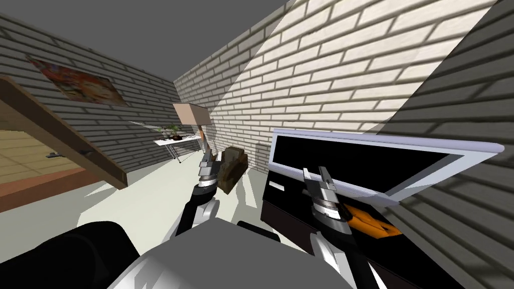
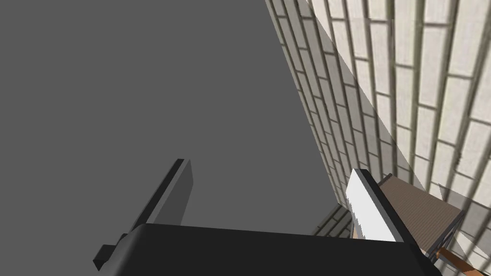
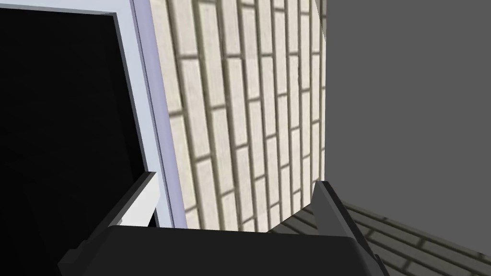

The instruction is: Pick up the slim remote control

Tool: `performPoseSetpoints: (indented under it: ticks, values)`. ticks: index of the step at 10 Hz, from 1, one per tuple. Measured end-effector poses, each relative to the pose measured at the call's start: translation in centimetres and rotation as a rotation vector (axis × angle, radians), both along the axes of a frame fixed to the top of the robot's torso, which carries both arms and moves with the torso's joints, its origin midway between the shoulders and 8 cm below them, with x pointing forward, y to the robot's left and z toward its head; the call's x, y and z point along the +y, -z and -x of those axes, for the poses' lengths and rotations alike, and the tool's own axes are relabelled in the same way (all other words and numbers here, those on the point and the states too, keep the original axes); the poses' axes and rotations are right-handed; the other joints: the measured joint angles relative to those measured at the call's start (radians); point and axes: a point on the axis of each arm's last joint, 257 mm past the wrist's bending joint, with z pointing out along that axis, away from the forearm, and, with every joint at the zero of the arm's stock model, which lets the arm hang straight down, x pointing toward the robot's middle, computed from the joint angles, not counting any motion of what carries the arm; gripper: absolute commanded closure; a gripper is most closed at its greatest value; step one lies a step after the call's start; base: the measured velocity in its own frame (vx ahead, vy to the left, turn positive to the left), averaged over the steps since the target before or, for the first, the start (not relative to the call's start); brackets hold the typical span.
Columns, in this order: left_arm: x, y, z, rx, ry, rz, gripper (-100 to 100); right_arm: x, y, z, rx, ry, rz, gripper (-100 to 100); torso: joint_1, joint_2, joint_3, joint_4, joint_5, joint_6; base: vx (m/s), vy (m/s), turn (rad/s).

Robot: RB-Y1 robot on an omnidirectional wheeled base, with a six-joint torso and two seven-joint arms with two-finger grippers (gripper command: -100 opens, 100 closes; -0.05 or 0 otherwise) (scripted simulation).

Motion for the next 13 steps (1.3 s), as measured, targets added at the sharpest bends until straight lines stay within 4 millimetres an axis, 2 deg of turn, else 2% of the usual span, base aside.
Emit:
performPoseSetpoints:
  ticks: [1, 8, 9, 10, 13]
  values:
    - [0.0, 0.0, 0.0, 0.0, 0.0, 0.0, 0, 0.0, 0.6, -0.3, 0.014, -0.001, 0.017, -100, 0.0, -0.002, -0.001, 0.0, 0.0, 0.001, -0.094, -0.027, 0.228]
    - [0.0, 0.0, 0.0, 0.0, 0.0, 0.0, 0, 0.5, 8.3, -2.7, 0.175, -0.01, 0.199, -100, 0.001, -0.006, -0.003, -0.001, 0.0, 0.001, -0.093, -0.009, 0.23]
    - [0.0, 0.0, 0.0, 0.0, 0.0, 0.0, 0, 0.6, 9.8, -3.3, 0.206, -0.012, 0.231, -100, 0.0, -0.005, -0.003, -0.001, 0.0, 0.0, -0.132, -0.01, 0.436]
    - [0.0, 0.0, 0.0, 0.0, 0.0, 0.0, 0, 0.5, 12.0, -3.1, 0.248, -0.015, 0.277, -100, 0.0, -0.002, -0.001, -0.001, 0.0, 0.0, -0.109, 0.002, 0.233]
    - [0.0, 0.0, 0.0, 0.0, 0.0, 0.0, 0, 0.5, 15.9, -3.8, 0.326, -0.019, 0.361, -100, 0.0, -0.005, -0.003, -0.001, 0.0, 0.001, -0.079, 0.009, 0.295]
